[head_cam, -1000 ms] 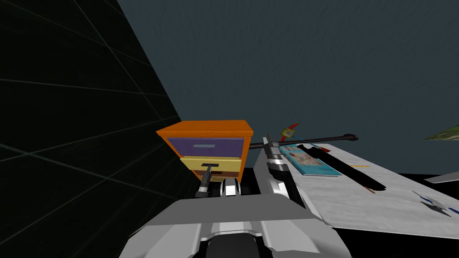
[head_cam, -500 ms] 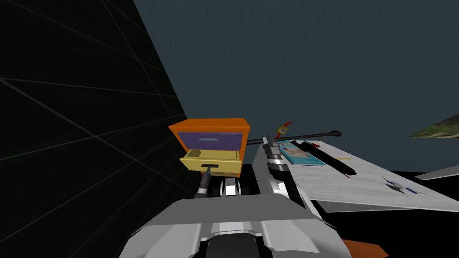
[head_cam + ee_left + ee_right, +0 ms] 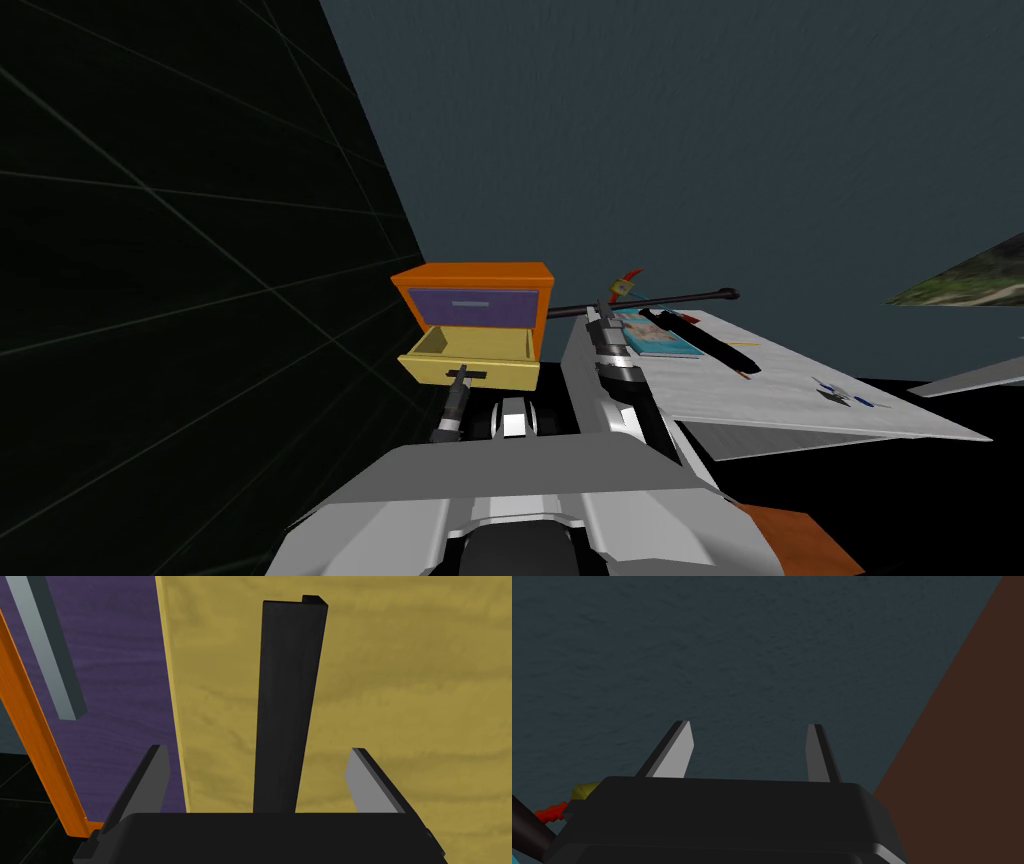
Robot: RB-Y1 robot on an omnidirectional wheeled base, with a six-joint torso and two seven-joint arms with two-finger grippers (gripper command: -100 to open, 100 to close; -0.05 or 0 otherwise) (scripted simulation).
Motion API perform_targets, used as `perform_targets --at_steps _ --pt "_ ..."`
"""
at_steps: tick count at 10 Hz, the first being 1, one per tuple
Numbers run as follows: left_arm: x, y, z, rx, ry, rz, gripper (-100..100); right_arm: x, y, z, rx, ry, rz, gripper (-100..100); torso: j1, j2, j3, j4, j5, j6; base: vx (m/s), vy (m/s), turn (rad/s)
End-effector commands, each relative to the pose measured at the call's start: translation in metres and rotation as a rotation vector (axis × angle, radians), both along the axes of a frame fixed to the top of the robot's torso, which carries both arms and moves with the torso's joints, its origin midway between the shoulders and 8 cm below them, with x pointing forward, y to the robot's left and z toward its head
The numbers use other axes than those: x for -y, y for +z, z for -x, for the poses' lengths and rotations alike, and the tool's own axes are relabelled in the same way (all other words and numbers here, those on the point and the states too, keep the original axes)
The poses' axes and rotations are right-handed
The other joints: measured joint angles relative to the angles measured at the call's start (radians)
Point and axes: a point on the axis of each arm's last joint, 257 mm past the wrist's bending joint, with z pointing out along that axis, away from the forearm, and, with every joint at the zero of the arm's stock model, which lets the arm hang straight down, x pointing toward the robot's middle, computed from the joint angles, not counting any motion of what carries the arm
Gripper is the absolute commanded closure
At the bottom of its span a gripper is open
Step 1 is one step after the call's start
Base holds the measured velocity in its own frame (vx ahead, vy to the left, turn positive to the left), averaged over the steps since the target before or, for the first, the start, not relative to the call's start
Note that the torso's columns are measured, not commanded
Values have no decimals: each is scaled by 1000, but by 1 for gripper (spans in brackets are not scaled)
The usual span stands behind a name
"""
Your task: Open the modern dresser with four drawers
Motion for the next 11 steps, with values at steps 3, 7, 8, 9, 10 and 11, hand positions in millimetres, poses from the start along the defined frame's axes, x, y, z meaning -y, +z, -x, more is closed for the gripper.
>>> perform_targets --at_steps 3,7,8,9,10,11 --pt "-3 26 -18 2 1 -2 -100 0 0 0 0 0 0 0 2 9 6 2 1 0 -26 -9 -2" --pt "-5 41 -26 -5 1 -3 -100 0 0 0 0 0 0 0 1 7 4 2 0 -1 -27 -8 -2" --pt "-4 45 -27 4 1 -3 -100 0 0 0 0 0 0 0 0 10 5 4 -1 -1 -22 -3 6" --pt "-4 36 -23 -16 3 -4 -100 0 0 0 0 0 0 0 -1 11 6 5 -2 0 0 0 0" --pt "-4 35 -23 -20 3 -4 0 0 0 0 0 0 0 0 0 10 6 4 -1 0 0 0 0" --pt "-5 34 -22 -24 4 -5 0 0 0 0 0 0 0 0 0 9 5 3 0 0 0 0 0"
